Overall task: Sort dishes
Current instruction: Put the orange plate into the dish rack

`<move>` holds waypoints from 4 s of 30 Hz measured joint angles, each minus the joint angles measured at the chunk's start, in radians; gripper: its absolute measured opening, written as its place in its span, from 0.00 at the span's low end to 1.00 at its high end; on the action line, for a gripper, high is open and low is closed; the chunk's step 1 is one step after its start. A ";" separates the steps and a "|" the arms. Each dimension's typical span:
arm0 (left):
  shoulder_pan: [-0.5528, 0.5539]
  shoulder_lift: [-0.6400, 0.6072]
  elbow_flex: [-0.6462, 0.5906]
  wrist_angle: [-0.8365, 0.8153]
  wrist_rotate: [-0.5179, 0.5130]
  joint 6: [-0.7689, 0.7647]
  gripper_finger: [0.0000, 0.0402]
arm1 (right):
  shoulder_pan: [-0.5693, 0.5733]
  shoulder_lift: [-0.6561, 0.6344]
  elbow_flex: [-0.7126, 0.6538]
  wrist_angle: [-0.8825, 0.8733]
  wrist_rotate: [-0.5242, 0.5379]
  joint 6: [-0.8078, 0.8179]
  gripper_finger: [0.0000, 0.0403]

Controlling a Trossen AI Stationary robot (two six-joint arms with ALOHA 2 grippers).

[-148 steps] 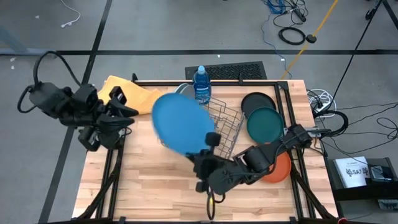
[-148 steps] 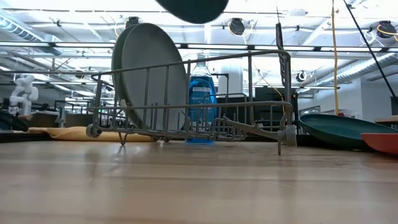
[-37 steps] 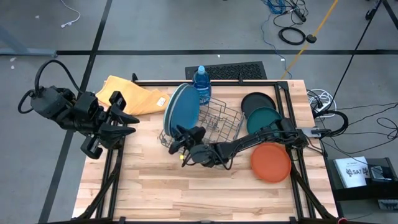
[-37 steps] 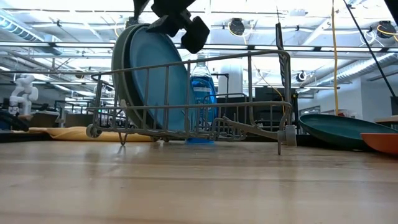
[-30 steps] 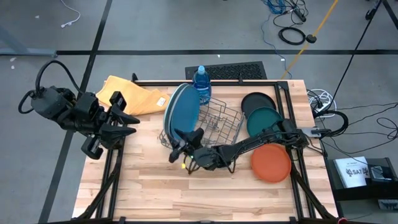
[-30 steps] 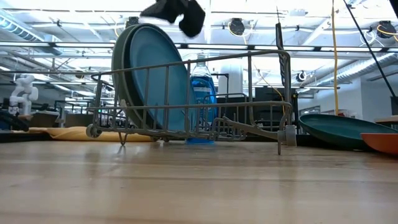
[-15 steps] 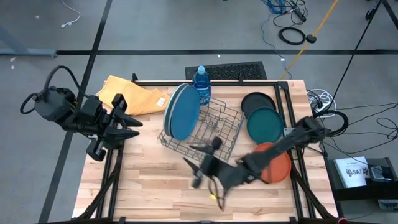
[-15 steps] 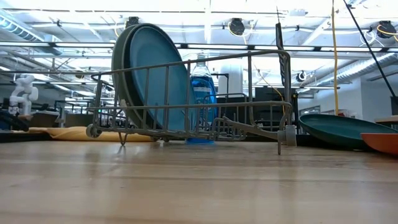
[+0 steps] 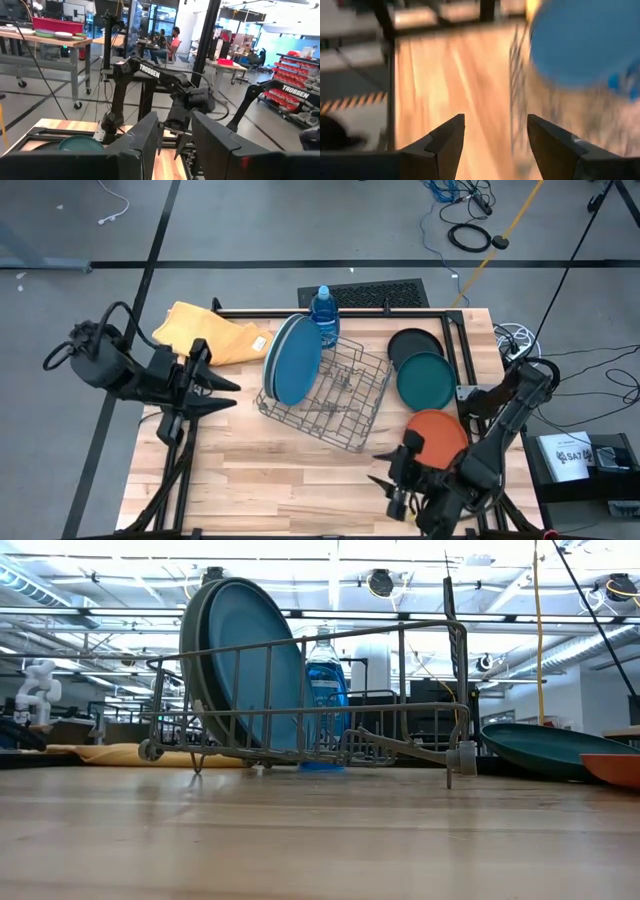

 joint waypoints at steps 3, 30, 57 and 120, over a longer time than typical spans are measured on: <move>0.000 0.012 0.000 0.001 0.000 -0.001 0.31 | 0.004 0.027 0.000 -0.174 -0.151 0.208 0.51; 0.000 0.034 0.000 0.001 0.000 0.003 0.31 | 0.022 0.245 -0.112 -0.324 -0.690 0.414 0.51; 0.000 0.034 0.000 -0.002 0.000 0.003 0.31 | 0.027 0.201 -0.522 0.004 -0.794 0.397 0.32; 0.002 0.047 0.000 0.009 -0.018 0.025 0.31 | -0.326 0.312 0.332 0.938 0.244 -1.007 0.00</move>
